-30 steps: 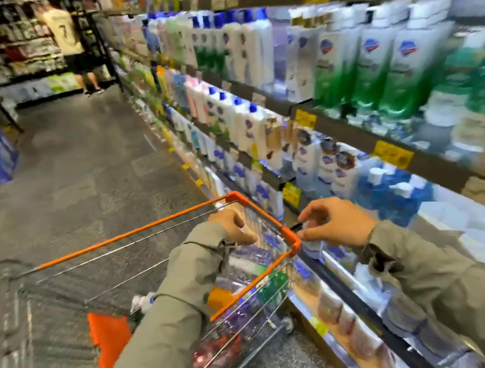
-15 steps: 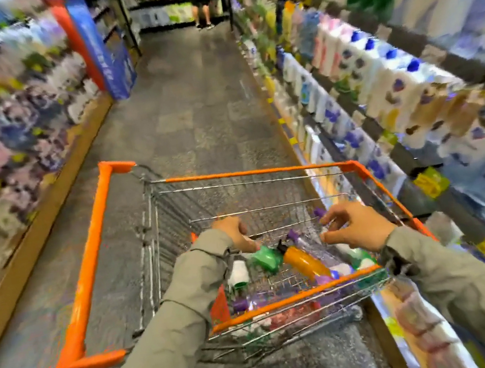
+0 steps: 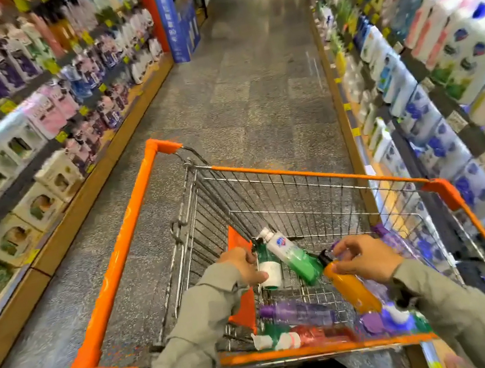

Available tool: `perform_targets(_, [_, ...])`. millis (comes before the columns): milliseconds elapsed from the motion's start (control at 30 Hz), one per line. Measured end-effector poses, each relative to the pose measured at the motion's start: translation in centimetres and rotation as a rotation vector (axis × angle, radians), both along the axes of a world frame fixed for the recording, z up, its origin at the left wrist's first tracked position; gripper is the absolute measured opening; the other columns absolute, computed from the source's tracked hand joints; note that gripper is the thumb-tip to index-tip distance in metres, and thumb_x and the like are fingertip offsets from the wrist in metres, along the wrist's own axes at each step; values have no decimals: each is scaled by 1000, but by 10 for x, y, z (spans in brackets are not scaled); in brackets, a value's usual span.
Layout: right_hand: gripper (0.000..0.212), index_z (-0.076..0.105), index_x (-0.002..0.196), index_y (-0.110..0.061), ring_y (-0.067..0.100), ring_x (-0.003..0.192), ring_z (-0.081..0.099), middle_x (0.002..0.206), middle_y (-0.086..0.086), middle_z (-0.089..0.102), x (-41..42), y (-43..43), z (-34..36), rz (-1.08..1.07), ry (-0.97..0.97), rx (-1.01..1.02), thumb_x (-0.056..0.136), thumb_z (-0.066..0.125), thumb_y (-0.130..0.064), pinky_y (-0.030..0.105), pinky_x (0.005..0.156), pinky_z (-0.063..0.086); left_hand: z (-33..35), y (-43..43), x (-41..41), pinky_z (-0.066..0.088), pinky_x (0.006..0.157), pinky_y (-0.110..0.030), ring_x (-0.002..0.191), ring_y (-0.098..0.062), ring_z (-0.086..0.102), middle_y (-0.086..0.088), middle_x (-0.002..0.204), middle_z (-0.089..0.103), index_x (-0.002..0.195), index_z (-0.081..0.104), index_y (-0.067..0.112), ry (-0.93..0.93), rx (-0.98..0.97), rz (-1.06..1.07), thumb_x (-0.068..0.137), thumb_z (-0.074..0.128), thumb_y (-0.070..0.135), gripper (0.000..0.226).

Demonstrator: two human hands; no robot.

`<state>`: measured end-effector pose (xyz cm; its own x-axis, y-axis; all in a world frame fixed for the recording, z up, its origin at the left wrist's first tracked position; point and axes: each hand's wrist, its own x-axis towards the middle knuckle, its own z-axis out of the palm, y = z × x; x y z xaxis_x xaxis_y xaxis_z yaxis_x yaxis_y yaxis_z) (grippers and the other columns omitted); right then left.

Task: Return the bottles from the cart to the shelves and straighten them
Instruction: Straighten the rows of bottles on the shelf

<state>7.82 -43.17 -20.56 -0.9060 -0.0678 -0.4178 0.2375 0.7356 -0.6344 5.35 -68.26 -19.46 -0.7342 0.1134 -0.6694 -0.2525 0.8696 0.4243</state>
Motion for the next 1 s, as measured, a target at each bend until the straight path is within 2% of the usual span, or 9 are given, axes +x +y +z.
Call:
perform_targets(100, [25, 59, 93, -21, 9, 67, 53, 71, -8, 56, -22, 4, -20, 33, -37, 5, 76, 78, -19, 18, 61, 41, -19, 10, -18, 44, 93, -26, 109, -17, 53, -1, 128, 54, 123, 50, 15, -32, -19, 15, 86, 66, 35, 45])
perform_targets(167, [27, 59, 94, -21, 5, 66, 52, 72, -10, 56, -38, 10, -39, 37, -67, -10, 76, 78, -18, 12, 60, 40, -40, 20, -32, 44, 93, -25, 107, -16, 55, -3, 124, 57, 122, 51, 14, -50, -36, 46, 86, 67, 35, 45])
perform_targets(233, [28, 61, 96, -17, 1, 63, 50, 70, -8, 56, -53, 18, -63, 10, -91, -40, 75, 79, -15, 8, 57, 37, -64, 31, -42, 43, 91, -25, 106, -18, 57, -5, 121, 60, 120, 53, 14, -75, -52, 87, 84, 68, 34, 44])
perform_targets(333, [27, 59, 93, -17, 4, 62, 51, 70, -5, 56, -72, 28, -96, 2, -142, -76, 75, 79, -13, 11, 60, 38, -102, 46, -58, 46, 93, -29, 107, -22, 60, -7, 117, 64, 115, 56, 15, -103, -34, 173, 81, 70, 35, 42])
perform_targets(467, [28, 55, 93, -21, 7, 66, 52, 72, -4, 55, -106, 34, -135, 11, -230, -106, 78, 77, -14, 13, 62, 40, -145, 55, -86, 43, 91, -26, 110, -21, 60, -6, 117, 65, 121, 54, 18, -111, -57, 232, 83, 68, 37, 44])
perform_targets(767, [31, 54, 92, -20, 5, 52, 45, 67, -4, 50, -159, 30, -244, -1, -322, -91, 76, 78, -9, 14, 50, 40, -259, 69, -128, 42, 95, -26, 117, -23, 56, -6, 126, 61, 127, 51, 17, -145, -109, 332, 86, 62, 39, 48])
perform_targets(833, [33, 52, 89, -29, 3, 54, 49, 68, -5, 51, -165, 27, -268, 30, -329, -65, 75, 79, -16, 20, 58, 43, -284, 72, -135, 43, 95, -27, 117, -24, 57, -6, 126, 61, 126, 52, 16, -157, -101, 319, 84, 64, 40, 50])
perform_targets(900, [36, 51, 91, -35, 6, 68, 55, 75, -7, 54, -169, 25, -292, 52, -360, -56, 74, 80, -23, 31, 72, 50, -309, 74, -140, 42, 97, -28, 119, -24, 55, -6, 128, 58, 129, 46, 12, -191, -95, 330, 84, 66, 35, 55])
perform_targets(1000, [38, 50, 101, -29, 14, 78, 55, 83, -6, 53, -171, 18, -320, 53, -406, -50, 77, 78, -22, 33, 77, 50, -338, 76, -143, 37, 104, -32, 128, -26, 43, -9, 138, 44, 138, 31, 11, -225, -152, 324, 83, 68, 33, 69])
